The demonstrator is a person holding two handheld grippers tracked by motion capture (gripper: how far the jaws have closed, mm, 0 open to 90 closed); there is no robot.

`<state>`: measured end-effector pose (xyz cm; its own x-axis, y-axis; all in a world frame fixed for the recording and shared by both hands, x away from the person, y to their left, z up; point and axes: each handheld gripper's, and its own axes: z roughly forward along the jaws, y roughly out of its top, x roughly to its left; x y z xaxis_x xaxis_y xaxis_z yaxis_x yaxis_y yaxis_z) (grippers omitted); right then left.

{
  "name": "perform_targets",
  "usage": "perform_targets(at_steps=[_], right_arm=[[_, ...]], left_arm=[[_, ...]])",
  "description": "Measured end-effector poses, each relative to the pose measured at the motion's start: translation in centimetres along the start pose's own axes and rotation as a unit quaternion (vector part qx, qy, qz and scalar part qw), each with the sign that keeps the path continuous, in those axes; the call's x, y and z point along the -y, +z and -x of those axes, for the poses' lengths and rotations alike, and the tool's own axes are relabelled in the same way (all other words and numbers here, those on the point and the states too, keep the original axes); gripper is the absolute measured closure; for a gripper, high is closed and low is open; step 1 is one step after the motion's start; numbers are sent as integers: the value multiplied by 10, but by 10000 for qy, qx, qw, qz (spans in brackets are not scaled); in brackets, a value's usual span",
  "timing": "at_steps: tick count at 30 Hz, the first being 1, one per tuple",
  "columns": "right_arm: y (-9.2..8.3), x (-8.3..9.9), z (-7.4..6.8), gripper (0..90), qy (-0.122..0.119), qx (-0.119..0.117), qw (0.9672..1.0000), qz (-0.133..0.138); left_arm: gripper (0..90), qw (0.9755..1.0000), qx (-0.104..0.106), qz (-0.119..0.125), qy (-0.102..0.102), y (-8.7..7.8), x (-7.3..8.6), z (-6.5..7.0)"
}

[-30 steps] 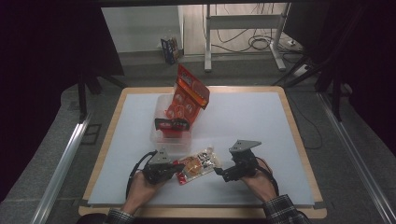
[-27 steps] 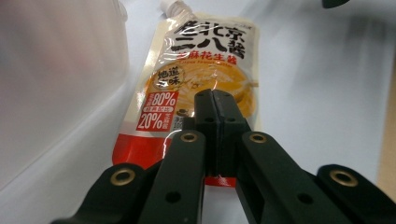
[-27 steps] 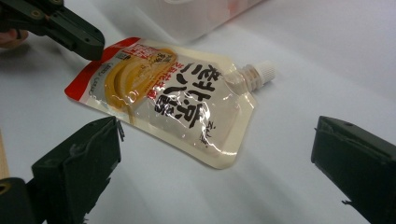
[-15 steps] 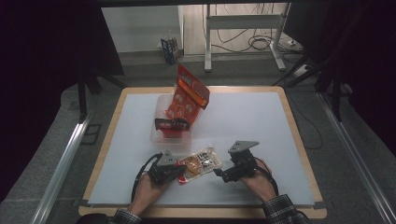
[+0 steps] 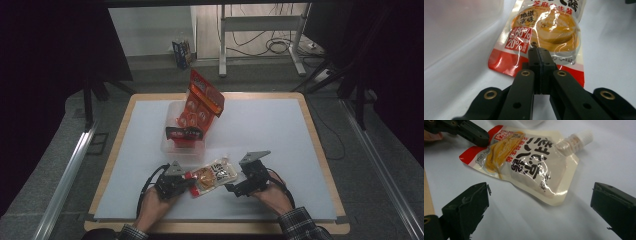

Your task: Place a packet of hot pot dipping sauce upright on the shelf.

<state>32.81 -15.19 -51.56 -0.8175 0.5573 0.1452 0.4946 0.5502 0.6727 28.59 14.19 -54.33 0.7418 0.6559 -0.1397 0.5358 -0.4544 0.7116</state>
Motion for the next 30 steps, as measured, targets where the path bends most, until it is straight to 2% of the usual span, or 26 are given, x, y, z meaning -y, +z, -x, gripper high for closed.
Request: perform_targets(at_steps=[8, 9, 10, 13, 17, 18, 21, 24, 27, 30], right_arm=[[13, -2, 0, 33, 166, -158, 9994, -249], [13, -2, 0, 33, 166, -158, 9994, -249], [17, -3, 0, 41, 174, -253, 9991, -281], [20, -5, -4, 48, 117, -220, 9992, -311], [21, -7, -4, 57, 256, -357, 9988, -238], [21, -9, -3, 65, 352, -452, 9982, -165], [19, -11, -2, 74, 376, -358, 9985, -163], [14, -13, 4, 87, 434, 7, 9990, -119], [16, -11, 8, 86, 495, -60, 9987, -131], [21, -10, 10, 85, 442, -85, 9989, -136]], left_arm=[[900, 10000, -36, -80, 8, -2, 0, 0], [900, 10000, -36, -80, 8, -2, 0, 0], [900, 10000, -48, -82, 25, -1, 0, 0], [900, 10000, -46, -85, 23, -1, 0, 0], [900, 9999, -56, -88, 30, -1, 0, 0], [900, 9999, -59, -87, 30, -1, 0, 1], [900, 9999, -65, -83, 22, -1, 0, 1], [900, 9999, -88, -92, 43, -1, -1, 2], [900, 9998, -105, -116, 83, -1, -1, 2], [900, 9999, -47, -135, 52, -1, -2, 0]])
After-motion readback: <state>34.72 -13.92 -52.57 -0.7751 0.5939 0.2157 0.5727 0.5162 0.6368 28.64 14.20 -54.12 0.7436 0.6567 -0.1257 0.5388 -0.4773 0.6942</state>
